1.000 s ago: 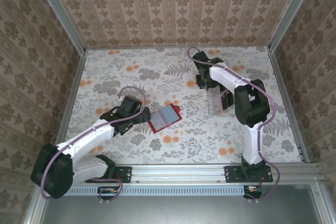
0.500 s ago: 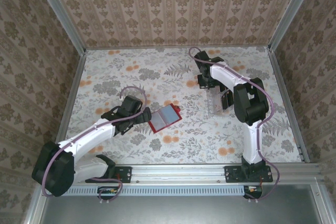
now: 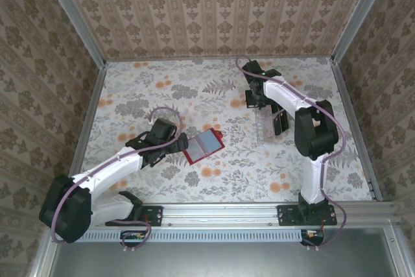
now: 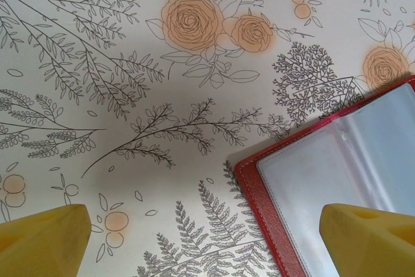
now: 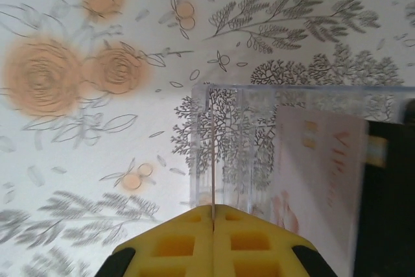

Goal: Put the credit cards into the card holder
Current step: Pick up the credit card from the storage box, then insert the credit card into the card slot.

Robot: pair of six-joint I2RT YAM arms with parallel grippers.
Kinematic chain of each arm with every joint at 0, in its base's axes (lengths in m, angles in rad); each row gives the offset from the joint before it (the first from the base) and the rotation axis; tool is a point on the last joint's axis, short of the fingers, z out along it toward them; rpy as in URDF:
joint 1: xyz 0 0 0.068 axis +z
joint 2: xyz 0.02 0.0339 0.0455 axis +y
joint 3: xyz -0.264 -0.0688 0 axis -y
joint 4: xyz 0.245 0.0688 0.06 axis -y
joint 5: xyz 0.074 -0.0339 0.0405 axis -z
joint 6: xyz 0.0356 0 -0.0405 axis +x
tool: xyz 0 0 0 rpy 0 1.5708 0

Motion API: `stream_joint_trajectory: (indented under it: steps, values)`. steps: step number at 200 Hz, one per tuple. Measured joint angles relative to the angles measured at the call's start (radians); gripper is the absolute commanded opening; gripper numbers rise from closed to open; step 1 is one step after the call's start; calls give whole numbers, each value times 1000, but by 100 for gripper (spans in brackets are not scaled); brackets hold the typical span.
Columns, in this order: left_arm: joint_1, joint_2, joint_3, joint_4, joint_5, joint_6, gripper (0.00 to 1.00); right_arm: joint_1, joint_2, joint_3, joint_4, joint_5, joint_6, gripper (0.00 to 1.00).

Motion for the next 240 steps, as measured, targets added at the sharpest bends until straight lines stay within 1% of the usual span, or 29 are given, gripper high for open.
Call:
stream_joint_trajectory:
  steps: [18, 37, 55, 72, 108, 129, 183, 240]
  values:
    - [-2, 0, 0, 0, 0, 0, 100, 9, -101, -26, 18, -31, 6, 0]
    - [-5, 0, 0, 0, 0, 0, 100, 41, -220, -80, 69, -84, 17, 0]
    - [-8, 0, 0, -1, -1, -1, 100, 102, -317, -157, 140, -159, 36, 0]
    - [-12, 0, -1, -1, -3, -5, 100, 177, -357, -229, 204, -218, 61, 0]
    - [-20, -1, -1, -11, -17, -22, 100, 340, -321, -351, 320, -292, 117, 0]
    - [-21, -6, -4, -24, -29, -30, 100, 400, -271, -374, 366, -306, 138, 0]
    - [-21, -43, -8, -47, -58, -39, 100, 432, -215, -409, 450, -317, 169, 0]
    - [-18, -45, -9, -63, -62, -39, 100, 444, -182, -431, 488, -320, 183, 0]
